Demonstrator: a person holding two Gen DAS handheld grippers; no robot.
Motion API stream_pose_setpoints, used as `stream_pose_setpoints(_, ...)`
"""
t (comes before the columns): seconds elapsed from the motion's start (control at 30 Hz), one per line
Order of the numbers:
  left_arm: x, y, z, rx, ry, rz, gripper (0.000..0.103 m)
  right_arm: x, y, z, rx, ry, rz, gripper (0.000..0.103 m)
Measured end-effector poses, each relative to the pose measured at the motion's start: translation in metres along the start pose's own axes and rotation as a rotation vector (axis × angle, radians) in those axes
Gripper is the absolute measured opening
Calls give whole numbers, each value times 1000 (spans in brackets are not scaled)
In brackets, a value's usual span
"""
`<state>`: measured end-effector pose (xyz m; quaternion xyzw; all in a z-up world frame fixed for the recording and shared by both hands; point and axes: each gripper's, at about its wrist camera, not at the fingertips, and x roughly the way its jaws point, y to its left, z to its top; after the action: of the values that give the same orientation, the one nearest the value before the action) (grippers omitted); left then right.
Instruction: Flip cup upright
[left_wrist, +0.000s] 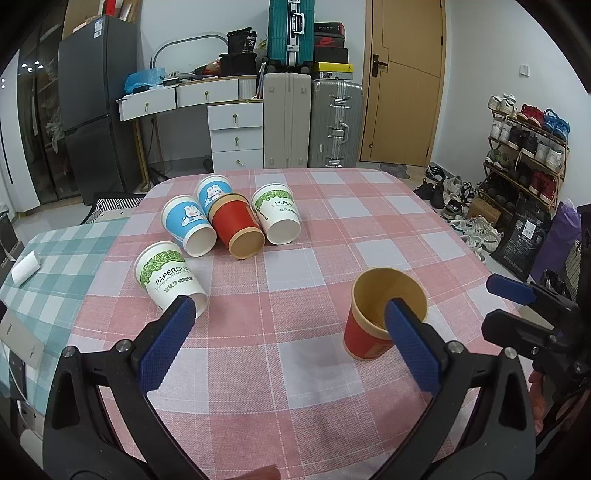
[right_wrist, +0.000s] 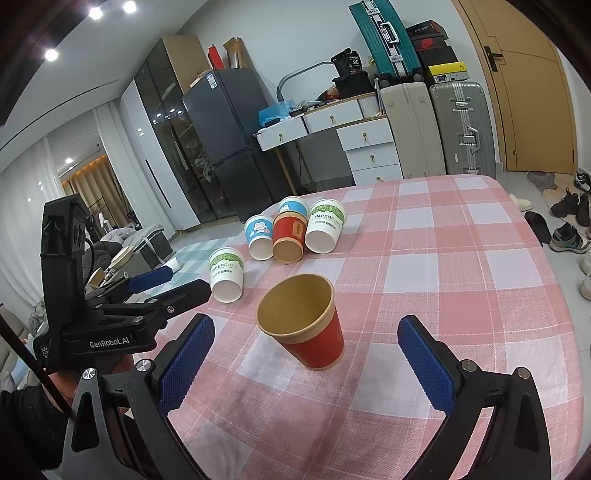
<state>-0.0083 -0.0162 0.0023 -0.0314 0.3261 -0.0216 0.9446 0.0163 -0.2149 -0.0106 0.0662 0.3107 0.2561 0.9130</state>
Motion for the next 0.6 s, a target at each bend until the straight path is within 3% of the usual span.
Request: stream_pose_setpoints(0.6, 0, 0, 0, 4, 1, 2, 102, 3, -1, -1, 8, 15, 2, 102)
